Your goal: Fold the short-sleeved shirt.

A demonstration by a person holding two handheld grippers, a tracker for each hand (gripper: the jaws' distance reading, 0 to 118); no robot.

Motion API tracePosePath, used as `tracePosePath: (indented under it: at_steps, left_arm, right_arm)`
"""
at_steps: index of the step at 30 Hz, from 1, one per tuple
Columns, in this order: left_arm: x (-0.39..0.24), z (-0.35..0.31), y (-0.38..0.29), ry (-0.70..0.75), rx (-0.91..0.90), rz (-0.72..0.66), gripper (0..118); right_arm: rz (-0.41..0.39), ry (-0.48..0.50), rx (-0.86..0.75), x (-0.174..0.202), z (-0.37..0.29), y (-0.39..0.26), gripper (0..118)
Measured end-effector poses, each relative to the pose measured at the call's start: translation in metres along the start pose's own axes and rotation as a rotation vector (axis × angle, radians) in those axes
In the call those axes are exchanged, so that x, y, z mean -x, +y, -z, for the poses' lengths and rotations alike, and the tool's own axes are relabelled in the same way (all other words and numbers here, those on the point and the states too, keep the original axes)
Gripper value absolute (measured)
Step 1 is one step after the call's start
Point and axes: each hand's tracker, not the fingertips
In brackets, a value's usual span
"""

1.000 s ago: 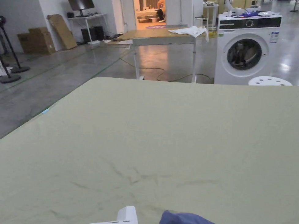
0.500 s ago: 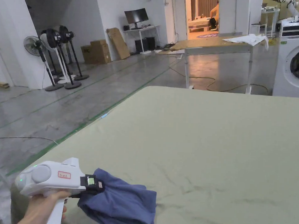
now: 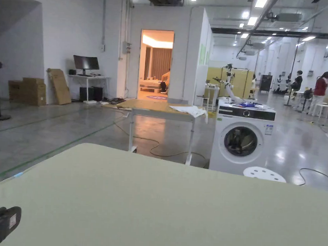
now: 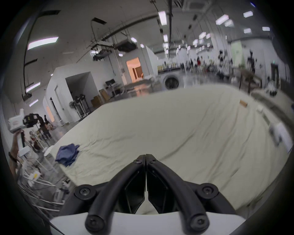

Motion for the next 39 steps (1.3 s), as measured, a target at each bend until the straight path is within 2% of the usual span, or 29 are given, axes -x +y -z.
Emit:
tracePosePath:
  at_steps: [4,7,9,10,13,14,17,23,29,37,39]
  left_arm:
    - [-0.055,-0.041,-0.004,-0.062,-0.151,0.035,71]
    - [-0.093,-0.056,-0.008,-0.135,-0.156,0.076,61]
    - [-0.098,-0.058,-0.014,-0.175,-0.159,0.124,55]
    - [-0.105,-0.062,-0.015,-0.168,-0.178,0.122,48]
    - [-0.113,-0.07,-0.024,-0.185,-0.207,0.133,6]
    - [-0.115,-0.07,-0.028,-0.181,-0.212,0.129,0]
    - [-0.117,-0.072,-0.038,-0.155,-0.201,0.05,0]
    - [-0.119,-0.081,-0.056,-0.002,-0.23,0.13,0]
    - [-0.119,-0.088,-0.054,-0.033,-0.255,0.085,0]
    - [-0.123,-0.088,-0.051,-0.039,-0.26,0.117,0]
    - [-0.122,-0.086,-0.051,-0.062,-0.25,0.116,17]
  right_arm:
    - [-0.078,-0.025,-0.163,0.011,-0.032,0.023,0]
    - [-0.087,-0.017,-0.253,0.02,-0.05,0.032,0]
    - [-0.101,-0.015,-0.286,0.027,-0.06,0.034,0]
    - [-0.114,-0.013,-0.302,0.029,-0.064,0.034,0]
    - [-0.153,-0.022,-0.345,0.039,-0.075,0.032,0]
    - [-0.163,-0.029,-0.354,0.041,-0.077,0.032,0]
    - [-0.181,-0.046,-0.368,0.048,-0.082,0.026,0]
    - [-0.156,-0.062,-0.373,0.044,-0.083,0.018,0]
    - [-0.122,-0.065,-0.401,0.043,-0.086,0.024,0]
    - [-0.108,-0.076,-0.419,0.045,-0.084,0.022,0]
    - [-0.113,-0.085,-0.42,0.045,-0.084,0.022,4]
